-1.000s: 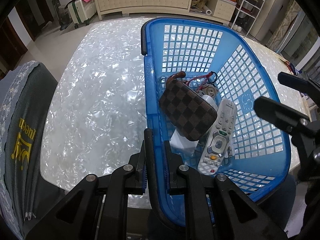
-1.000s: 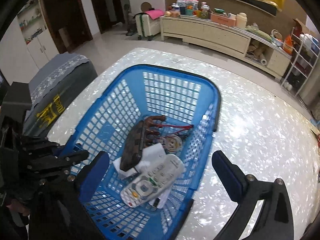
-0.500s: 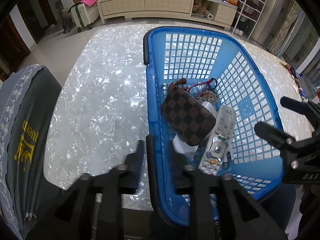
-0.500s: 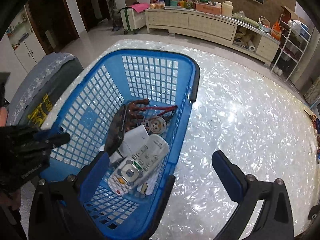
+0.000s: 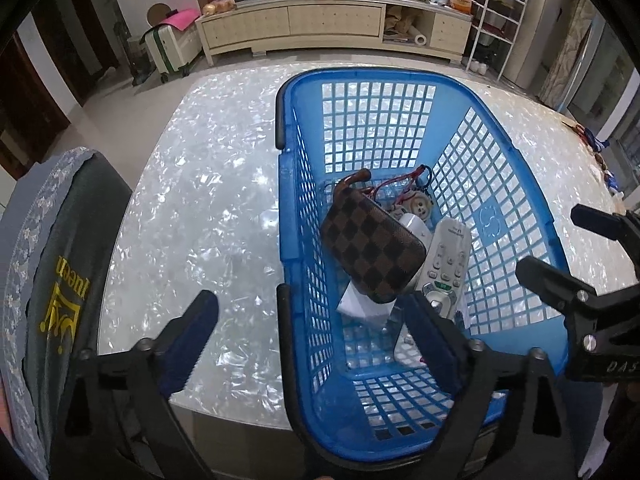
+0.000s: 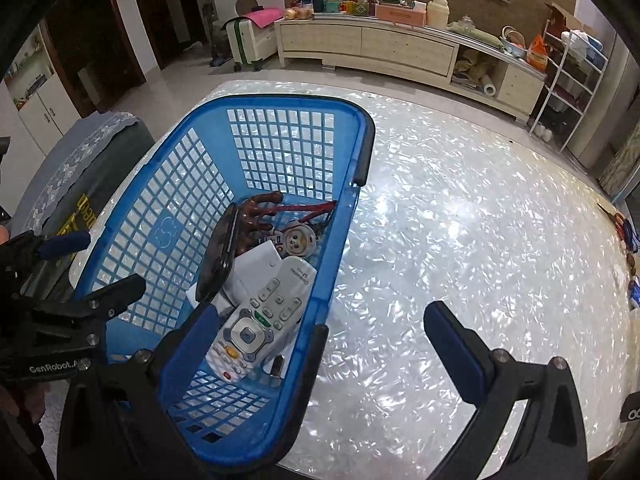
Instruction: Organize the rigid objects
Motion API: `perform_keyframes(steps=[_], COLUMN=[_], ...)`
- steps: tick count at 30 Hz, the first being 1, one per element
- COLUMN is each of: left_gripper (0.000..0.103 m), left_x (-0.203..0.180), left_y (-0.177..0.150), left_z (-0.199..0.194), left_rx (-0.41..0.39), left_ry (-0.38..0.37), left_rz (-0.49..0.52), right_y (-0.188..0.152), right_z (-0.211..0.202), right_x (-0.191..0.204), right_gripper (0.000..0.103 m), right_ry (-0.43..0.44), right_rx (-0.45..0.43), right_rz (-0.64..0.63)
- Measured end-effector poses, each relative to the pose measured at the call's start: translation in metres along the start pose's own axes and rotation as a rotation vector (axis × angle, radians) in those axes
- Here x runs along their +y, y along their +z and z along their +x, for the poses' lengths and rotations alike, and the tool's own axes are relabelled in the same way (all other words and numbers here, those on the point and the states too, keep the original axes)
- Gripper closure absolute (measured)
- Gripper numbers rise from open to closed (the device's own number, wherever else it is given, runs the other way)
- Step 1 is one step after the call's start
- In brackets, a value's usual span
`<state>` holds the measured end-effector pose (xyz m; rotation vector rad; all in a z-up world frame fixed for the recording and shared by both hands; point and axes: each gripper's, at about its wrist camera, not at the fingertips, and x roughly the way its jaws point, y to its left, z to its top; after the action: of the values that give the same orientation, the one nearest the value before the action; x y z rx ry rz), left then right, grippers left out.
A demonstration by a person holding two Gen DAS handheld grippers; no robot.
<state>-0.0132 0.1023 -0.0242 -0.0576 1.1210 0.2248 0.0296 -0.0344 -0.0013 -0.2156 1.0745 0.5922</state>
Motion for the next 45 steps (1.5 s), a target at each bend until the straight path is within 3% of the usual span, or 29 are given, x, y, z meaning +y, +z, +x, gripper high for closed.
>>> perform_keyframes(steps=[3,29,45], left_gripper=[0.003,0.000,0.000], left_x=[-0.003,-0.022,-0.045], left_y=[0.002,0.018,0.020], left_z=[-0.003,-0.055,-0.079], left_rx=[-0.018,-0.155,-0.199], left_ry=[0.022,-0.036,-0.070], left_rz=[0.008,-0.028,0.022], right_y=[-0.001,0.000,-0.012], right_z=[-0.001,-0.043,-0.065], right_x=[0.001,-0.017,-0.033], right_gripper=[0.000,0.000,0.000], right_ry=[-0.005,-0.038,-0.057], right_rx=[-0.004,-0.121,-0.169], right_rz=[0.005,0.062,0.074])
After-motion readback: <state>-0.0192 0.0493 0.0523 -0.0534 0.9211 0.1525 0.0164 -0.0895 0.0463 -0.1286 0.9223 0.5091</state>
